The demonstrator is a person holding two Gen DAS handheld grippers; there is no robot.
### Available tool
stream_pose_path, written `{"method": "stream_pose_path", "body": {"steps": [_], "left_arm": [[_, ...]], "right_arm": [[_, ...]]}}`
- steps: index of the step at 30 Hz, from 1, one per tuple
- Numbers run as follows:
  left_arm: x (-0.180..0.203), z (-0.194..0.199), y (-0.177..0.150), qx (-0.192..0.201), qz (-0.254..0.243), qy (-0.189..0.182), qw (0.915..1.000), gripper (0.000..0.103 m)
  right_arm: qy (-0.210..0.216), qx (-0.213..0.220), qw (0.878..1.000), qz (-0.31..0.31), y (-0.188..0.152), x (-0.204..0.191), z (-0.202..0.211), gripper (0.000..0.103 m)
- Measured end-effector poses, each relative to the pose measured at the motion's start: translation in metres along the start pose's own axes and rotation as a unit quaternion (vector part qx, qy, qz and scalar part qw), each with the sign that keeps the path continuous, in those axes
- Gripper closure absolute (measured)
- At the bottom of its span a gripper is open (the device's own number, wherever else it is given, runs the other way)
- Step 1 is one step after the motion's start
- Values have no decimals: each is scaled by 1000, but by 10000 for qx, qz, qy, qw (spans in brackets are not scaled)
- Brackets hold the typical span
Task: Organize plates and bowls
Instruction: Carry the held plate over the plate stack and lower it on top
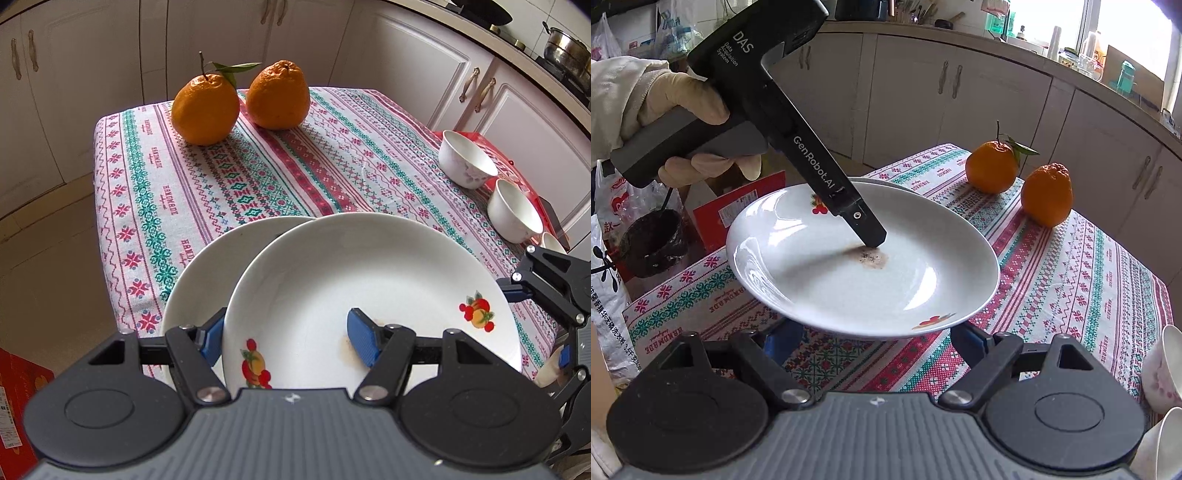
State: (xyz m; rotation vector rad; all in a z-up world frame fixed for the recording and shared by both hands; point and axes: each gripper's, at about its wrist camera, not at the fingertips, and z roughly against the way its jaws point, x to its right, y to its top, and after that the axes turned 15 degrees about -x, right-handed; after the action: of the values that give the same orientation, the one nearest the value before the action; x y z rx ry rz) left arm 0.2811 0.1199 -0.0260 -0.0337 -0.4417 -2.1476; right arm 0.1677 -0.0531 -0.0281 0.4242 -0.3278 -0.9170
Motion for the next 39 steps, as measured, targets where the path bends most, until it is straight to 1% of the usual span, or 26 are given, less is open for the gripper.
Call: {"method": "stream_pose_path", "body": {"steps": [14,24,34,39], "left_arm": [[-9,-6,1,-40,92,-171,9998,36],[-10,-9,4,-156,22,-186,9997,35],[-8,-9,7,-212,-111,-43,9997,34],[-7,-8,7,-240,-182,22,9995,31]], "right_arm": [[-24,-63,10000,61,2,-3,-2,13],[19,-43,10000,42,3,-3,-1,13],[80,1,10000,32,2,-2,-1,13],[107,9,9999,38,2,-3,-1,13]]}}
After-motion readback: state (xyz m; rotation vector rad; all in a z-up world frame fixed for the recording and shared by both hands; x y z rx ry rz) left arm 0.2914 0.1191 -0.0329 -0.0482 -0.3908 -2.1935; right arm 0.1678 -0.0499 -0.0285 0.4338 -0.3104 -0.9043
